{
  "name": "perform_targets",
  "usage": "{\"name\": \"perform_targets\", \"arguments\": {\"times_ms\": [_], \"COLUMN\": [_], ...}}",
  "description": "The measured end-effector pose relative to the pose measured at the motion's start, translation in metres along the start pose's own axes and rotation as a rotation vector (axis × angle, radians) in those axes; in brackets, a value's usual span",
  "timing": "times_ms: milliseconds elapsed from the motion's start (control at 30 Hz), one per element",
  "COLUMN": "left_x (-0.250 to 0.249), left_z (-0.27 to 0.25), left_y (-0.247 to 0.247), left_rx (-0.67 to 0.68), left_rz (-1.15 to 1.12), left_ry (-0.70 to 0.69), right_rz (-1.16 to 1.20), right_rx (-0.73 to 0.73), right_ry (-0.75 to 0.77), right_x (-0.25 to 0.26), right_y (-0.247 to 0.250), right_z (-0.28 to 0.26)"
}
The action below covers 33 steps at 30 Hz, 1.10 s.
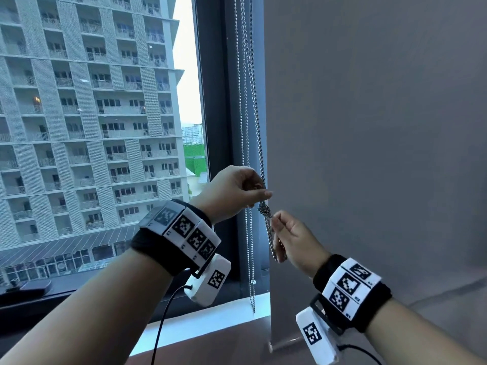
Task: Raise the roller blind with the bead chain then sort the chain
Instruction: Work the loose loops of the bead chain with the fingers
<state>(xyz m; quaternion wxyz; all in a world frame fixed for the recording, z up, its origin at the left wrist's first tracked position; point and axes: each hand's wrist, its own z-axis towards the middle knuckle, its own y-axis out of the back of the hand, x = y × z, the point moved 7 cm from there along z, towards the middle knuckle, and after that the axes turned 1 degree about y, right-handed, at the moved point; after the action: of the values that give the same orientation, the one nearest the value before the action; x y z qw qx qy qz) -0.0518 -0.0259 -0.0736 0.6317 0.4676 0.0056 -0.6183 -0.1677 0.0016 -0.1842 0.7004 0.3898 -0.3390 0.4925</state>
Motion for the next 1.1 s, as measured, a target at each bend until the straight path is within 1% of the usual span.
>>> {"name": "perform_targets", "arguments": {"times_ms": [67, 133, 233, 300, 367, 433, 500, 600, 700, 800, 867, 900, 967, 1000, 1033, 1100], "left_x": [0.004, 0.007, 0.013, 0.019, 0.02, 0.017, 0.011, 0.01, 0.015, 0.017, 0.016, 0.018, 0.022, 0.023, 0.023, 0.022], "left_z": [-0.001, -0.001, 0.002, 0.004, 0.004, 0.002, 0.003, 0.006, 0.008, 0.006, 0.003, 0.001, -0.005, -0.008, -0.009, -0.011], "left_y": [-0.003, -0.005, 0.0, 0.001, -0.007, -0.018, -0.023, -0.021, -0.017, -0.016, -0.017, -0.019, -0.028, -0.031, -0.033, -0.033], "left_rx": [0.027, 0.037, -0.024, -0.042, 0.033, 0.123, 0.135, 0.101, 0.078, 0.063, 0.071, 0.107, 0.244, 0.305, 0.344, 0.361], "left_rz": [-0.008, 0.002, 0.094, 0.054, 0.016, -0.013, 0.024, 0.056, 0.081, 0.079, 0.073, 0.058, 0.007, 0.007, 0.035, 0.12], "left_ry": [0.012, 0.012, 0.024, 0.067, 0.106, 0.109, 0.06, 0.01, 0.018, 0.03, 0.04, 0.068, 0.144, 0.161, 0.156, 0.114], "right_rz": [-0.036, -0.054, 0.007, 0.031, 0.013, 0.051, 0.154, 0.232, 0.136, 0.069, 0.08, 0.092, 0.104, 0.107, 0.111, 0.119], "right_rx": [0.023, 0.027, -0.022, -0.077, -0.116, -0.127, -0.089, 0.04, 0.153, 0.177, 0.189, 0.197, 0.194, 0.186, 0.18, 0.171], "right_ry": [-0.051, -0.062, -0.026, 0.023, 0.074, 0.102, 0.093, 0.015, -0.077, -0.114, -0.126, -0.13, -0.131, -0.128, -0.124, -0.122], "right_x": [-0.008, -0.009, 0.002, 0.013, 0.021, 0.026, 0.027, 0.027, 0.018, 0.012, 0.011, 0.012, 0.011, 0.011, 0.011, 0.012], "right_y": [-0.005, -0.007, -0.003, 0.004, 0.01, 0.011, 0.008, -0.002, -0.01, -0.008, -0.008, -0.008, -0.008, -0.007, -0.007, -0.005], "right_z": [-0.003, -0.003, -0.001, 0.001, 0.005, 0.006, 0.007, 0.002, -0.004, -0.004, -0.004, -0.004, -0.006, -0.007, -0.007, -0.007]}}
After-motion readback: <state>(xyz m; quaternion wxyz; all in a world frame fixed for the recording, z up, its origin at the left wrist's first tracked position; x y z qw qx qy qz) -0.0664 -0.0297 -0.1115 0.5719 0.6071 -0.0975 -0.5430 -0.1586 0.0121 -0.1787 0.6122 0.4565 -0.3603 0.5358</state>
